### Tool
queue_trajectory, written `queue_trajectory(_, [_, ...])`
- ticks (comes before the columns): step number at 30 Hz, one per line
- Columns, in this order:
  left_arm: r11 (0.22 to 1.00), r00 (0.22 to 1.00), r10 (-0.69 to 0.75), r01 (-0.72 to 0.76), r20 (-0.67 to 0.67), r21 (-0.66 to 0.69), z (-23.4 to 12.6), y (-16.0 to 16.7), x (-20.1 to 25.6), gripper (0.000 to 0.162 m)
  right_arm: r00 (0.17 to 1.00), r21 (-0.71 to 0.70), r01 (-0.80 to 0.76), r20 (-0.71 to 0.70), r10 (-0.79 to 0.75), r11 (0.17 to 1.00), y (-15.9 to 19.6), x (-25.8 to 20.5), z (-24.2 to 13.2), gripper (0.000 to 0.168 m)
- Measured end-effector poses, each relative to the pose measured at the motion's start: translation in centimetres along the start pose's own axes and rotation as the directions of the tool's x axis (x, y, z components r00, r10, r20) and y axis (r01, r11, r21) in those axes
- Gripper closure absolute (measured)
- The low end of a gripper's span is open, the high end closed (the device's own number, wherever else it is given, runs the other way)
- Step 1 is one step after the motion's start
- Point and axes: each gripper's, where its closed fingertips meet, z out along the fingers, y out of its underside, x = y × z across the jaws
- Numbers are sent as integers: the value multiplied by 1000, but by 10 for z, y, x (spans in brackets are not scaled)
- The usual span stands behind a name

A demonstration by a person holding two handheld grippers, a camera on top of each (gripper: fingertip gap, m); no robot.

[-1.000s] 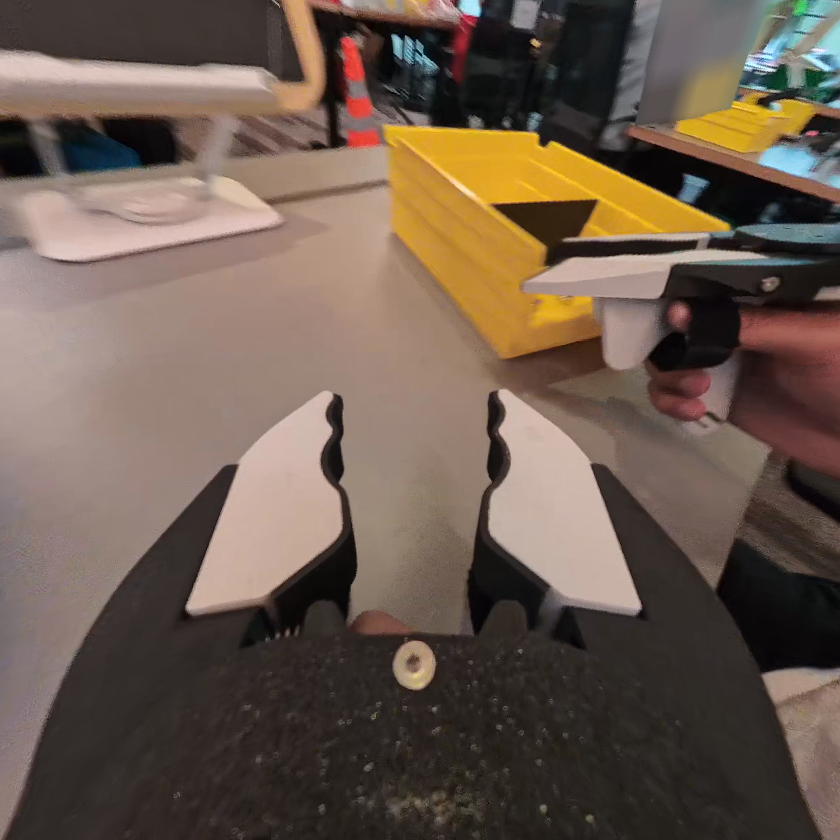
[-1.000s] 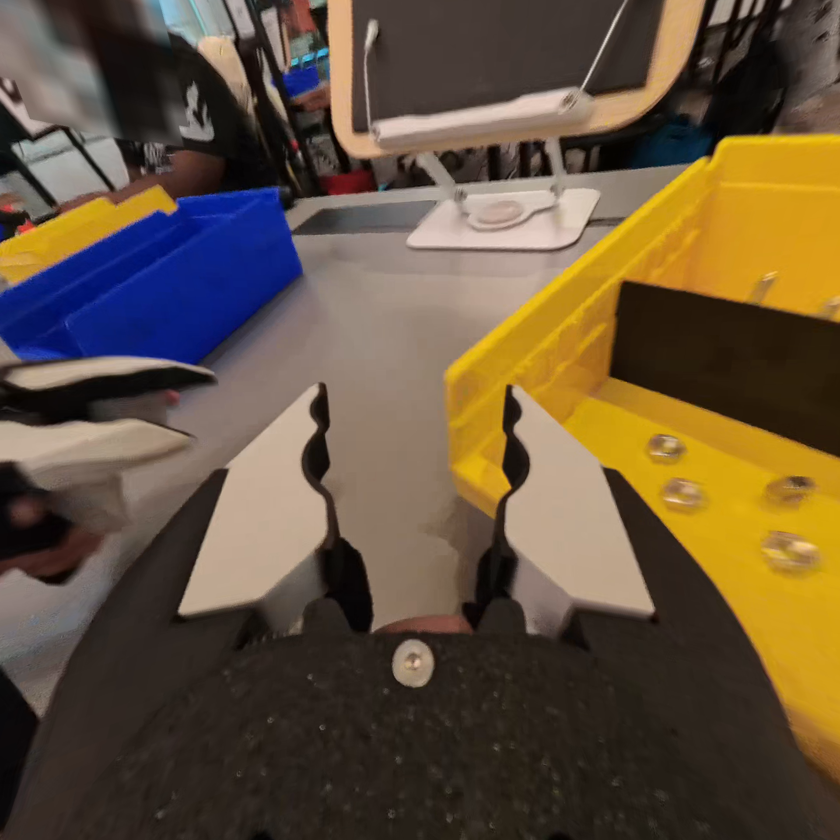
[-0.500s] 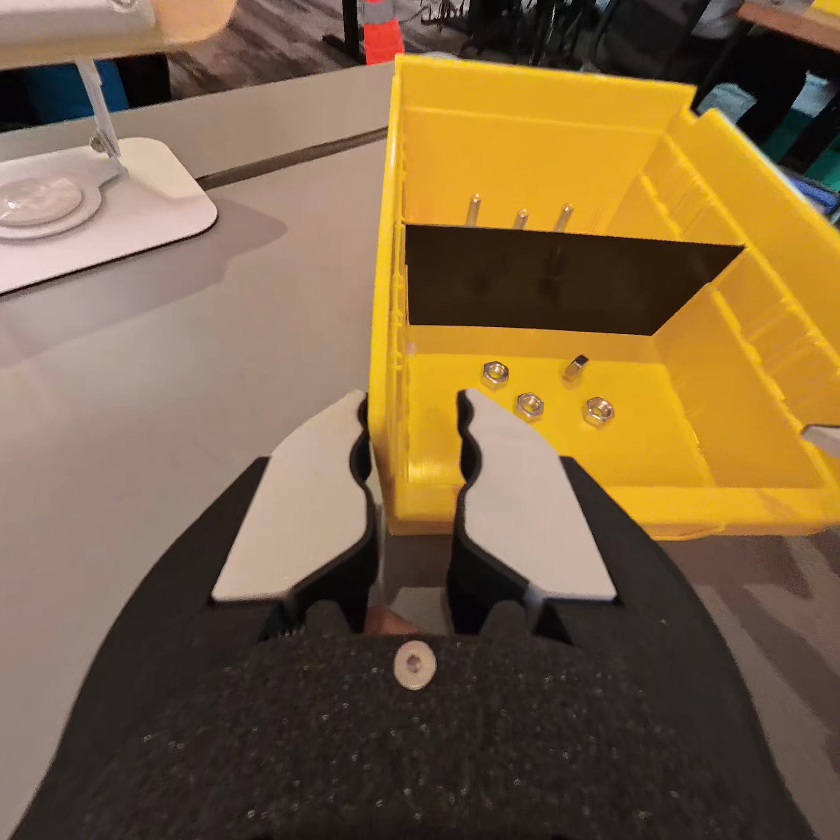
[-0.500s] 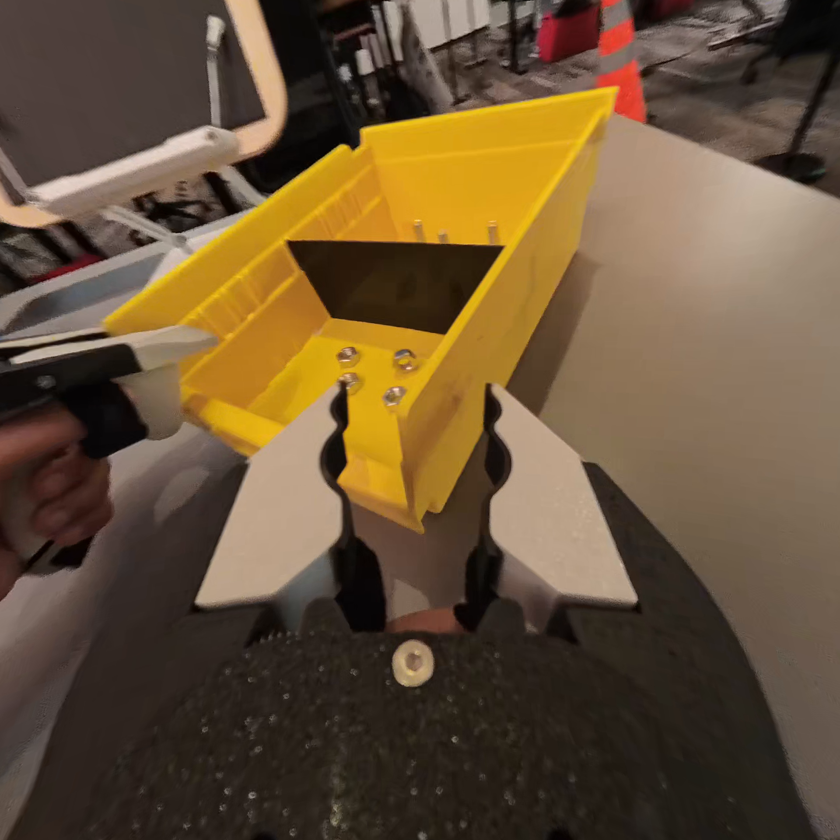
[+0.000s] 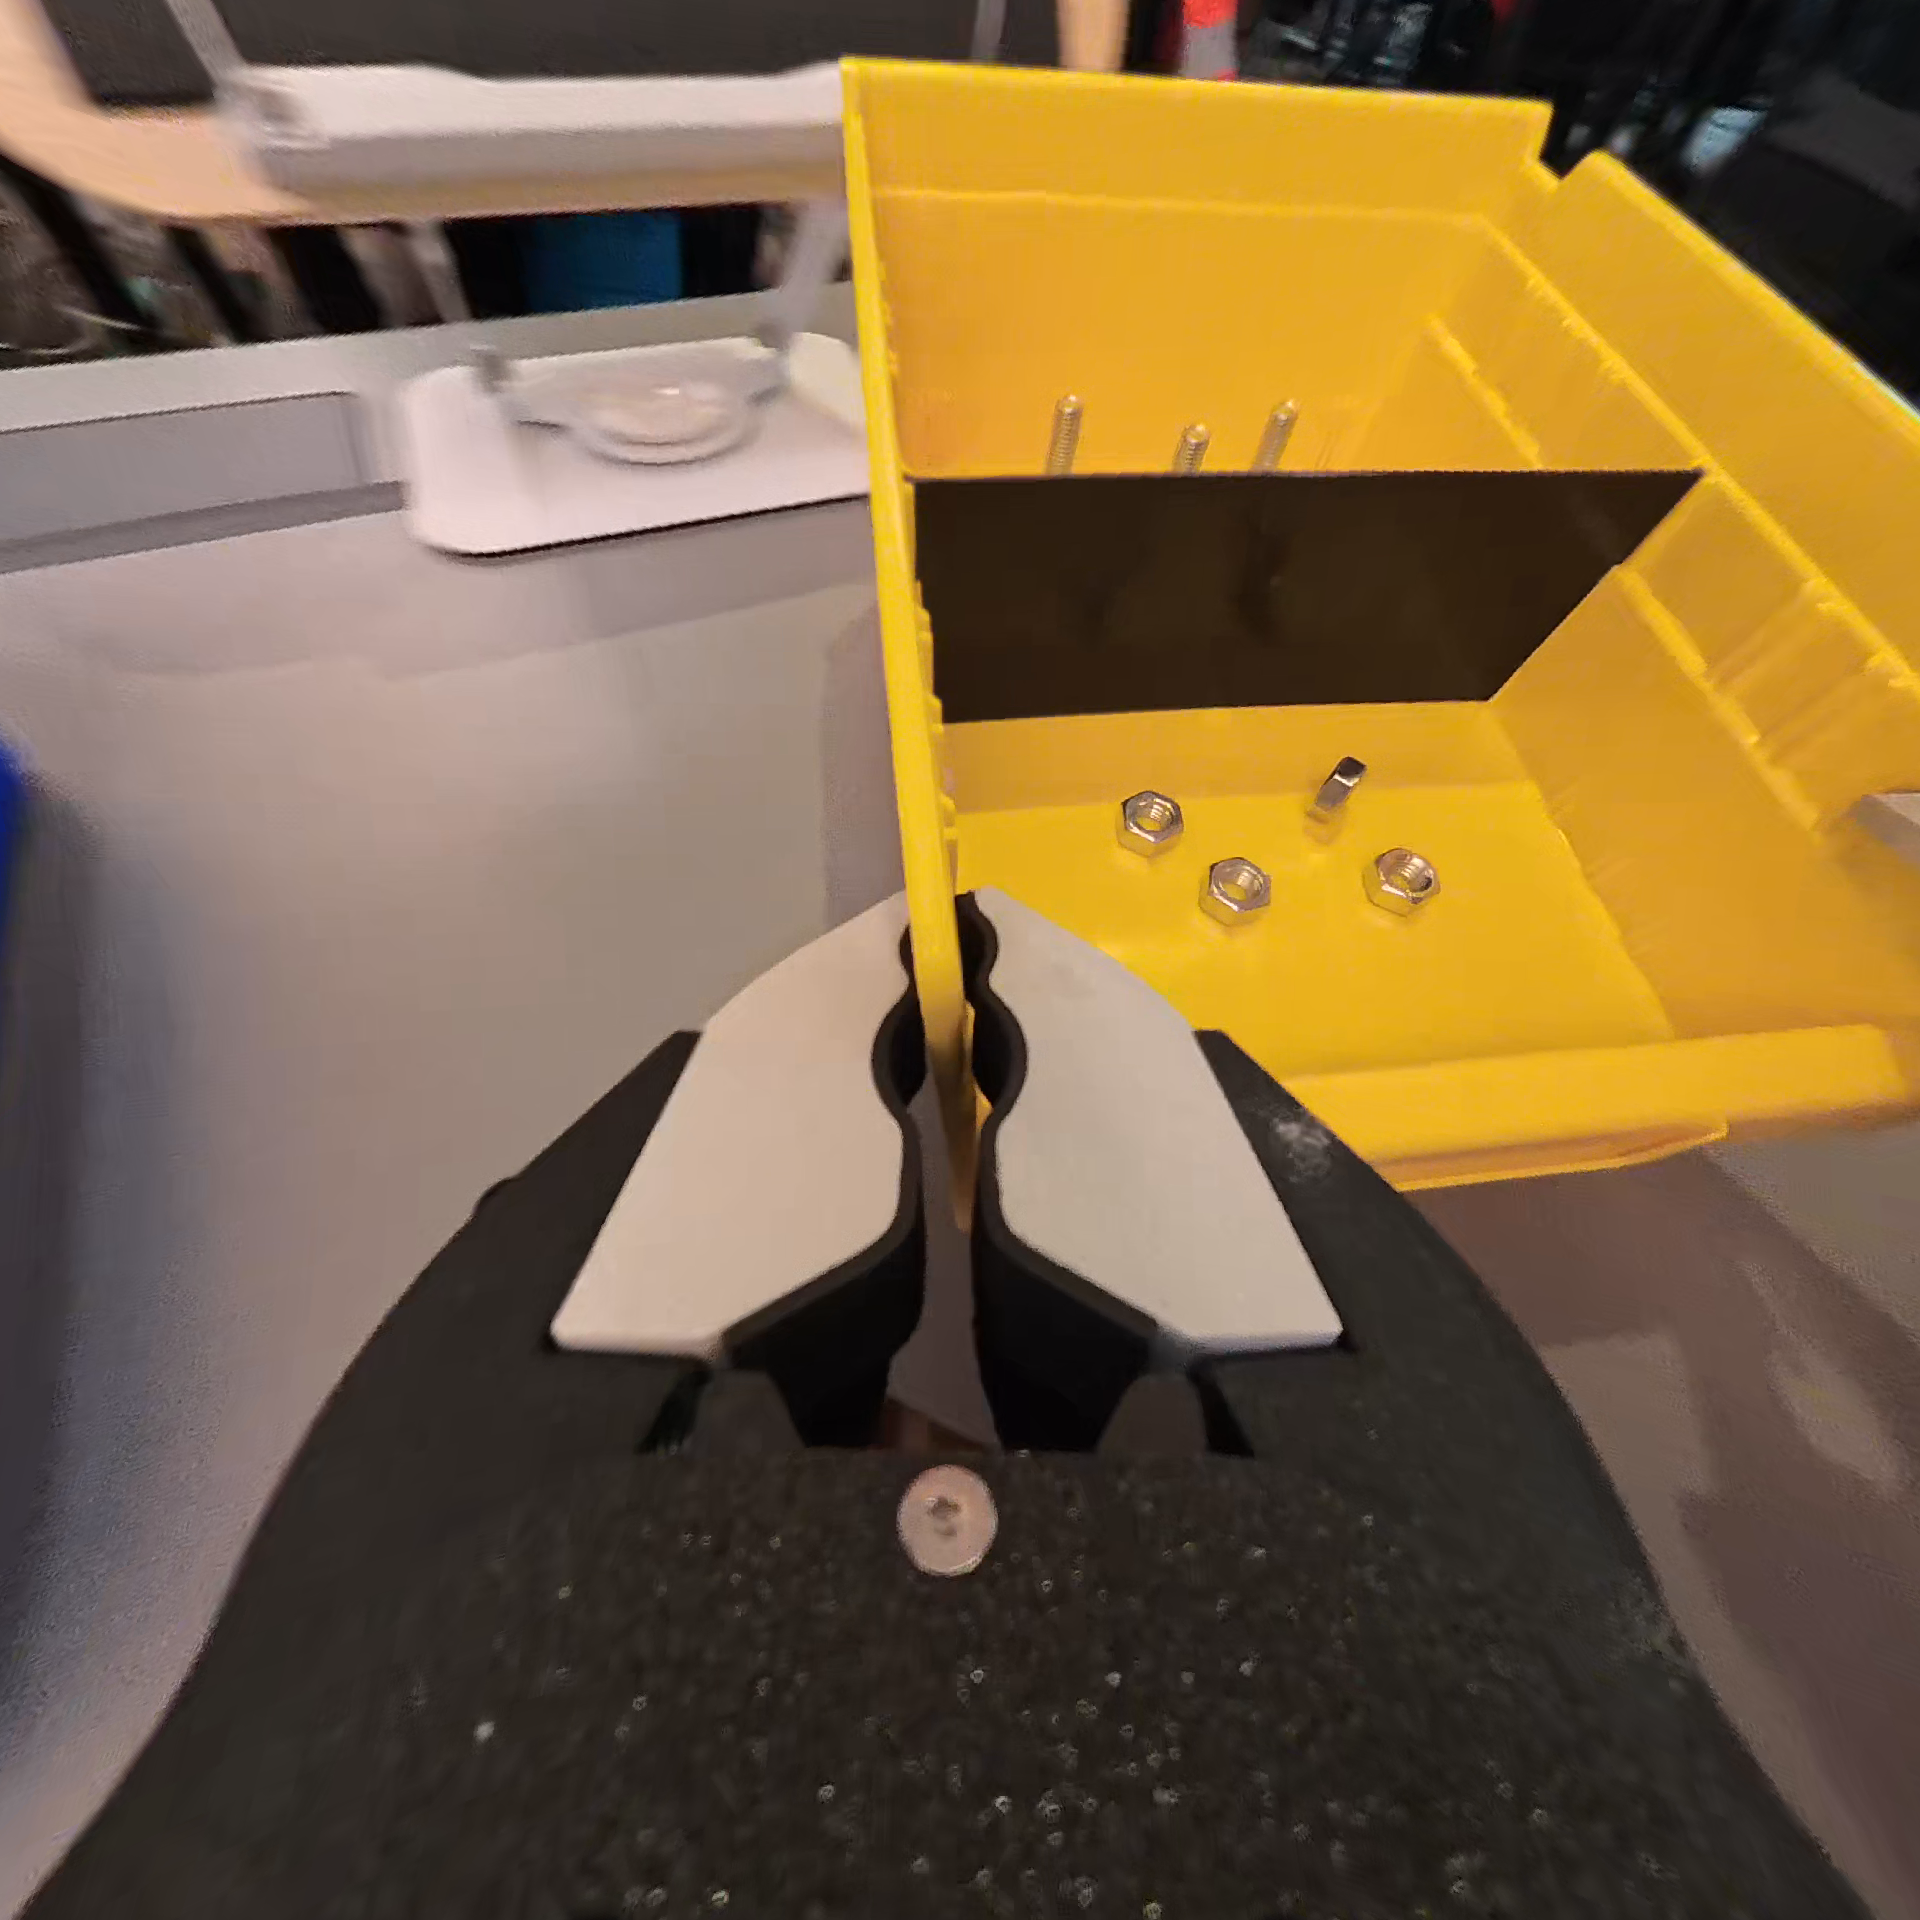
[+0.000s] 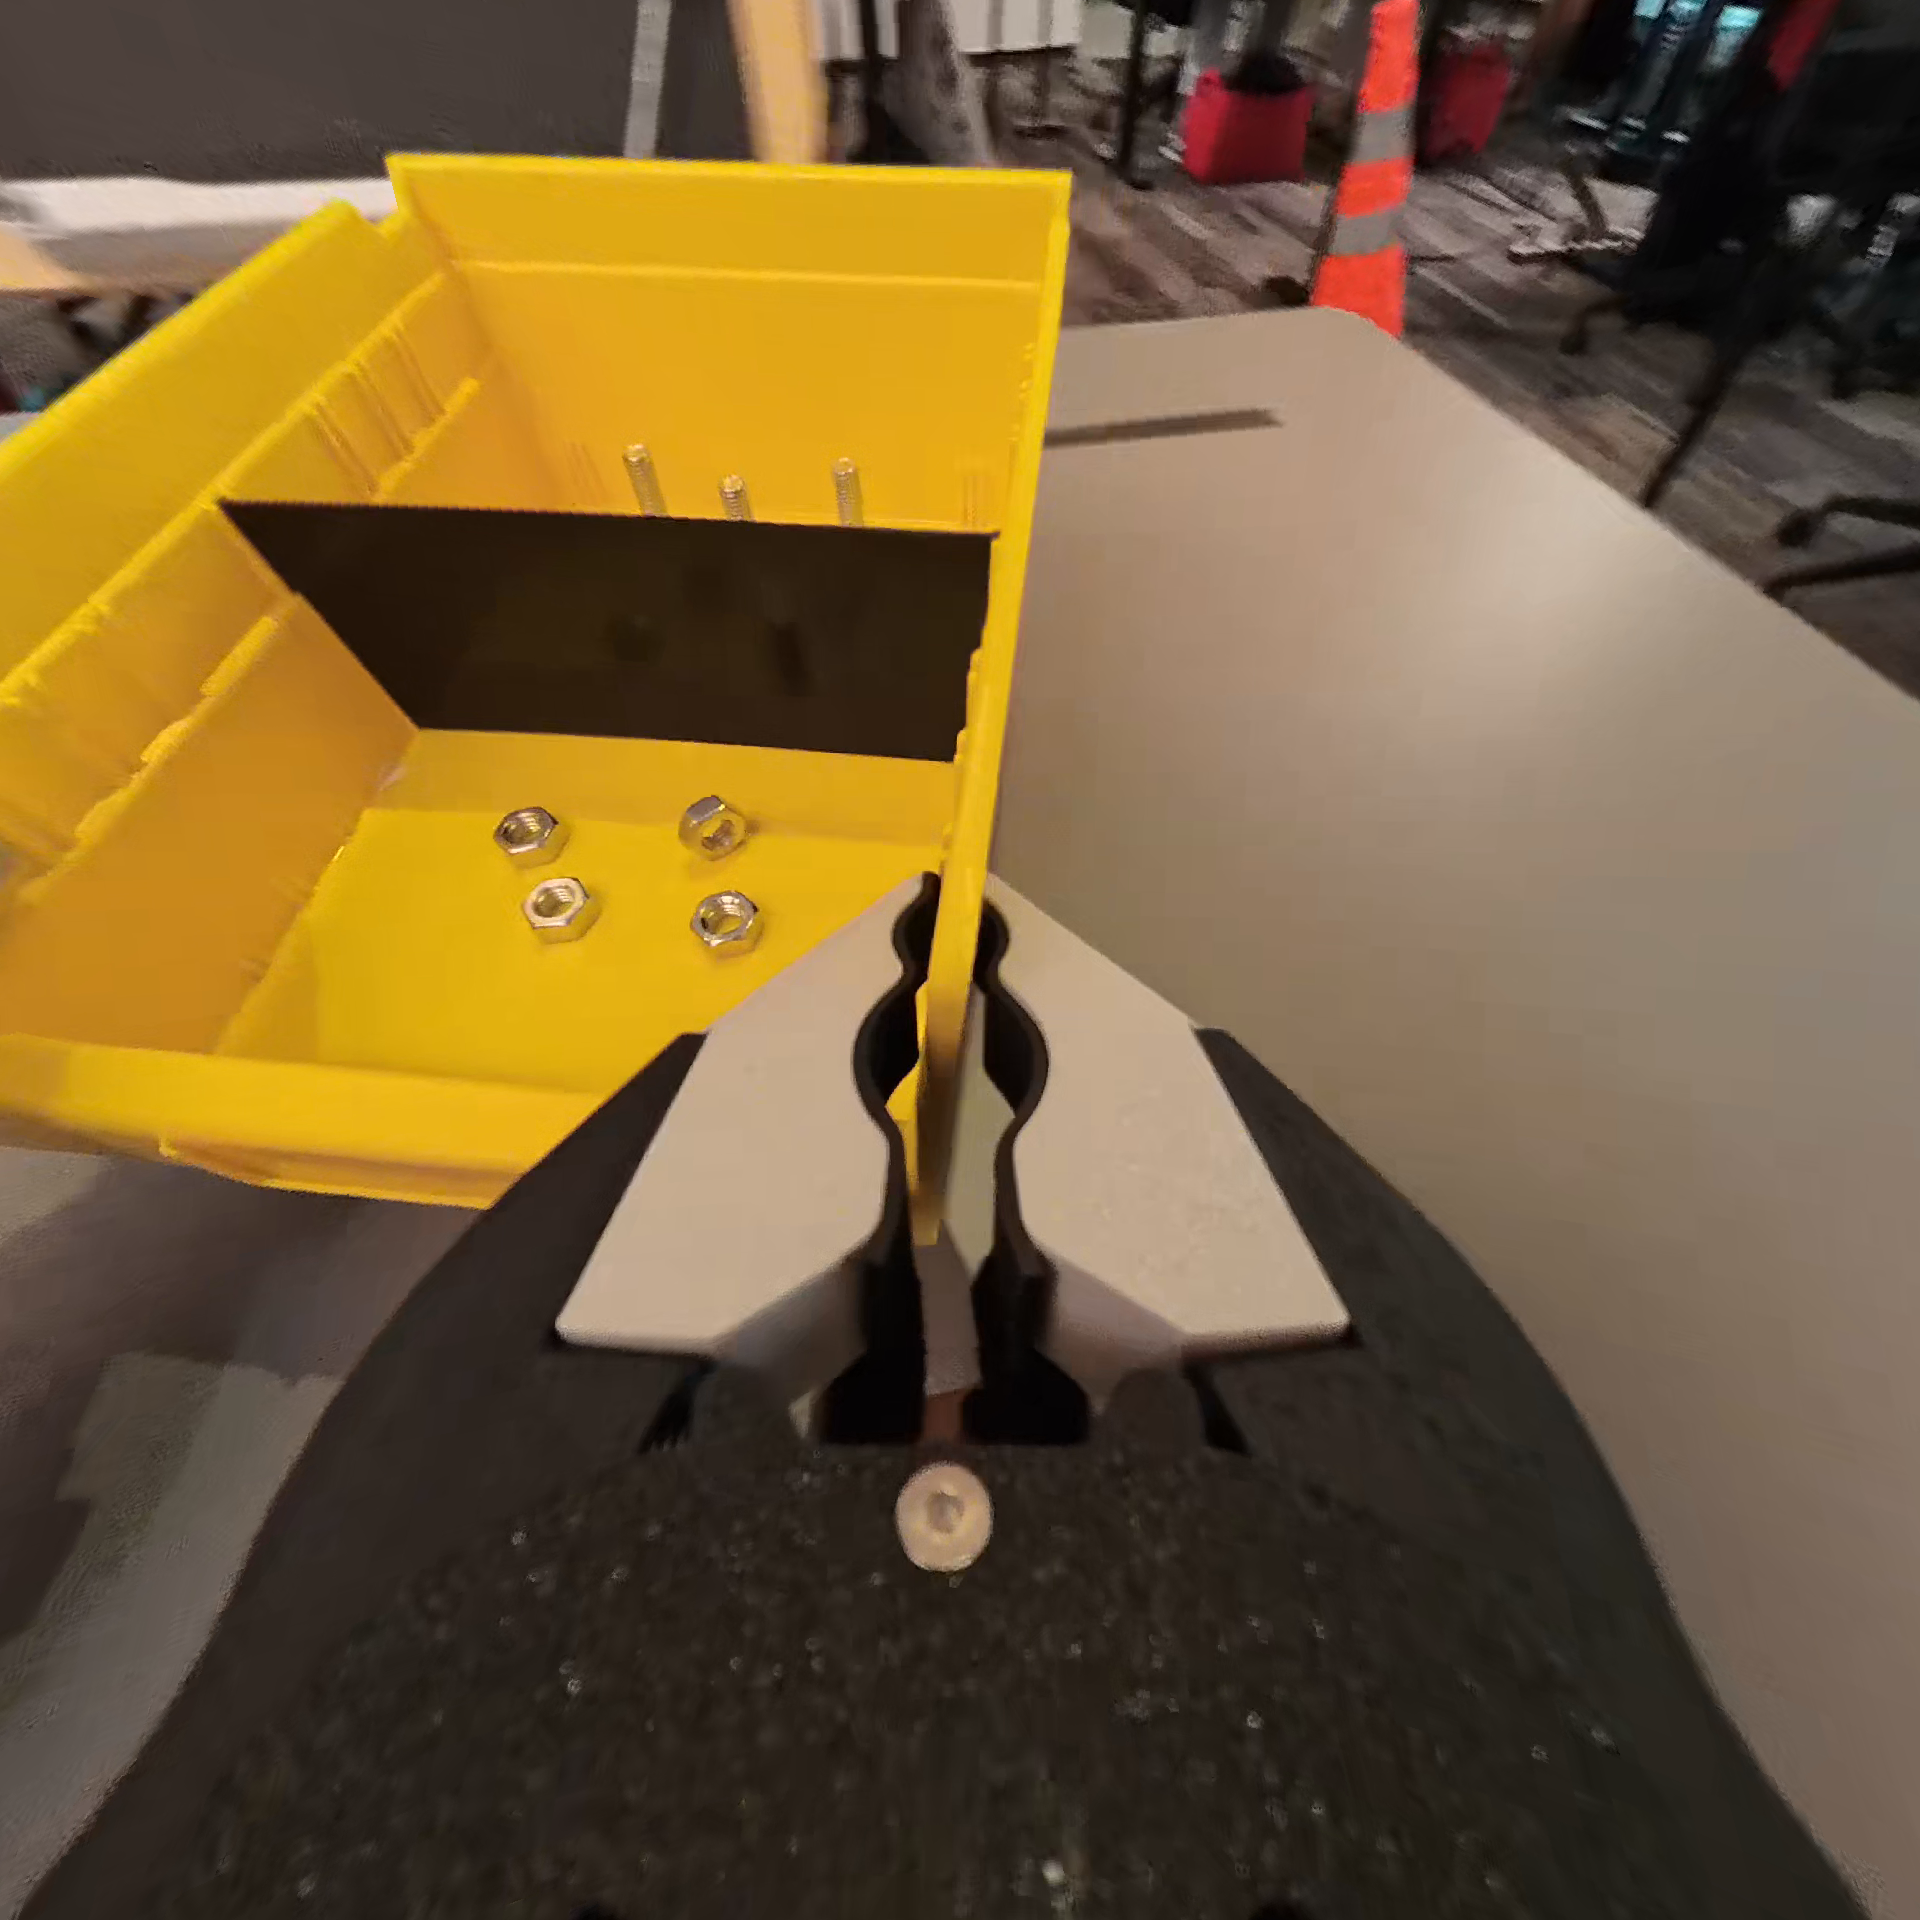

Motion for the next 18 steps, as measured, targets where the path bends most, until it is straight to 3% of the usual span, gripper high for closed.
queue_trajectory(5, [998, 985, -58, 60, 160, -8, -39, 16, -81, 159, 980, -18, 89, 179, -84, 996, 2, -90, 14, 164])
queue_trajectory(10, [991, 969, -119, 129, 215, -33, -48, 40, -120, 159, 957, -63, 154, 258, -133, 986, 16, -136, 29, 165])
queue_trajectory(14, [994, 979, -86, 97, 188, -51, -47, 41, -122, 157, 954, -45, 118, 282, -100, 992, 17, -138, 32, 164])
queue_trajectory(17, [978, 979, -204, 205, 26, -31, -60, 33, -108, 144, 936, 7, 133, 328, -128, 991, 16, -136, 28, 162])
queue_trajectory(18, [965, 965, -260, 261, -41, 8, -73, 23, -105, 137, 920, 22, 155, 362, -152, 988, 14, -137, 21, 153])
